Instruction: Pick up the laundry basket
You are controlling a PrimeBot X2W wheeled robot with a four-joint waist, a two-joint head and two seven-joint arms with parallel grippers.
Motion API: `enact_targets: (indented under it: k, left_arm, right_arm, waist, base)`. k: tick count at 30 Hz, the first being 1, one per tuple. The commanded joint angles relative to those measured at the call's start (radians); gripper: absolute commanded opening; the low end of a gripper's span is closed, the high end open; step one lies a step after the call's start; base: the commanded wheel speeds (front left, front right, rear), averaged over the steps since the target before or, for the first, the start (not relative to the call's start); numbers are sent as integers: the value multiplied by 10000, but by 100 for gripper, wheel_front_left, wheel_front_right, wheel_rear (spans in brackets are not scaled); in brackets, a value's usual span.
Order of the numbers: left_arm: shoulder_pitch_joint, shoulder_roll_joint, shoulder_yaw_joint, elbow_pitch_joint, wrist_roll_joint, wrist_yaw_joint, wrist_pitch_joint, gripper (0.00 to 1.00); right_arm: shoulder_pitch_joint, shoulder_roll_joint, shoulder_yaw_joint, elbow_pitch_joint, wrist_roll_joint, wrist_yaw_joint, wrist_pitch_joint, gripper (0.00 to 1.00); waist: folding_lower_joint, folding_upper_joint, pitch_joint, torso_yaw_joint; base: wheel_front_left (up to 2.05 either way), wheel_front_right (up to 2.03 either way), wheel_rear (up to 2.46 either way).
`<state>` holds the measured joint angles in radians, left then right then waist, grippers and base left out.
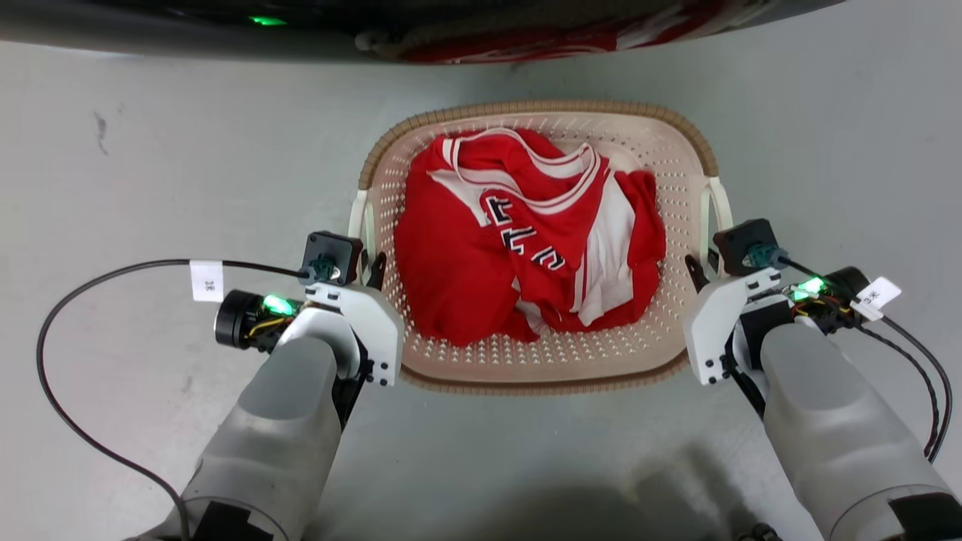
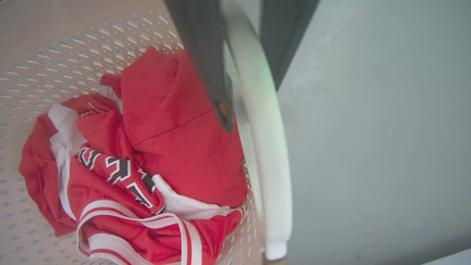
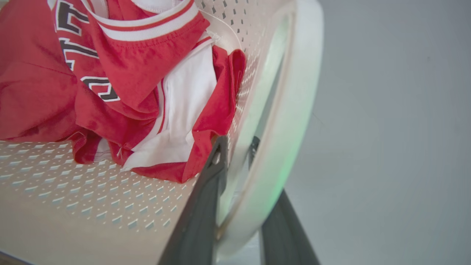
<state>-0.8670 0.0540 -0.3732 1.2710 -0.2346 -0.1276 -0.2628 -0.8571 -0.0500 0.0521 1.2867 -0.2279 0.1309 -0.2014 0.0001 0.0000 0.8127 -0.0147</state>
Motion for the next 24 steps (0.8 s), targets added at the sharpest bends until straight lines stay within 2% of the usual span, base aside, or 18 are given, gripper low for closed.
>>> enact_targets:
  k: [1,13,24]
  left_arm:
    - [171,-40,-184,33,-72,-46,40,0]
    - [1060,-84,-1282,-253,-1510,-80,932,0]
    - [1751,-41,-2322,-564,-3065,-89,2039,0]
  right_arm:
    - [152,-7,158,-13,54,-3,42,0]
    - [694,19,1510,-15,1321,-3,657,0]
    - [1336,83,3462,-37,3156,12,1614,0]
  waist:
    - [-1,0,-337,40]
    - [-1,0,-1858,150]
    - [-1,0,-3466,260]
  base:
    - [0,0,0]
    - [0,0,0]
    - [0,0,0]
